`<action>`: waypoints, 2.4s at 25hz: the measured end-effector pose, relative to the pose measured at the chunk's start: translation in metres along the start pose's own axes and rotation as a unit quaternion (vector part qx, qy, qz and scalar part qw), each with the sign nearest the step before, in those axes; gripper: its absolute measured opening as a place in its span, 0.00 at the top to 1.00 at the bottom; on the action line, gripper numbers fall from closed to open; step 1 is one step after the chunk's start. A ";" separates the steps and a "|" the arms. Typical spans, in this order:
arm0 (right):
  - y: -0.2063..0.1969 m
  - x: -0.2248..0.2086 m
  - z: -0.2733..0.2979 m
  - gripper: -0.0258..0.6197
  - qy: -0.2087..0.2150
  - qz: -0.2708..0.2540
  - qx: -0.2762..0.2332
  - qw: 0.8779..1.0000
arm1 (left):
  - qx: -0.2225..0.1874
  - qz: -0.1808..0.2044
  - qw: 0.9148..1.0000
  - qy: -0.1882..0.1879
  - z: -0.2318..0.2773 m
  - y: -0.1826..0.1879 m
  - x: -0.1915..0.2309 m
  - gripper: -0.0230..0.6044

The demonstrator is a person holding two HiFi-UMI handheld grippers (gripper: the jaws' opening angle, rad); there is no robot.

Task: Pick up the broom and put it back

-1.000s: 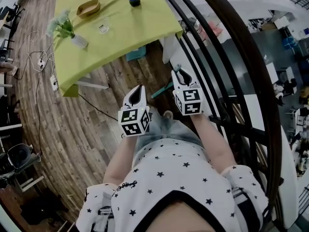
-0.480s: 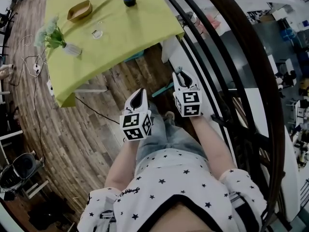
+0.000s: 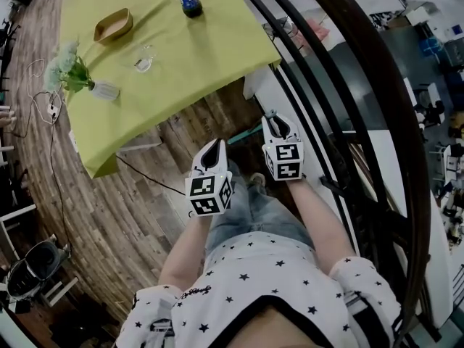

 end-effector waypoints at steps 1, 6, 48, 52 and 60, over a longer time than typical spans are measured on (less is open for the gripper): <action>0.000 0.000 0.004 0.84 -0.001 0.000 0.002 1.000 | 0.002 0.000 1.000 -0.002 0.002 0.001 0.002 0.94; -0.002 0.005 0.024 0.84 -0.004 -0.005 0.011 1.000 | 0.008 -0.003 1.000 -0.006 0.012 0.004 0.013 0.94; 0.018 0.002 0.157 0.82 -0.036 -0.004 0.049 0.998 | 0.051 -0.020 0.998 -0.023 0.047 0.005 0.067 0.94; 0.017 0.000 0.164 0.82 -0.040 -0.003 0.056 0.998 | 0.054 -0.023 0.998 -0.022 0.047 0.003 0.066 0.94; 0.015 0.000 0.171 0.81 -0.045 0.000 0.060 0.997 | 0.053 -0.025 0.998 -0.024 0.049 0.002 0.065 0.94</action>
Point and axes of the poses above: the fingertips, and each gripper's own axes: z forward along the fingers, x to its left, y out of its top, the point moved 7 cm from there along -z, backward along the fingers, and after that the axes turned 15 degrees about -y, right-handed, at the moved point
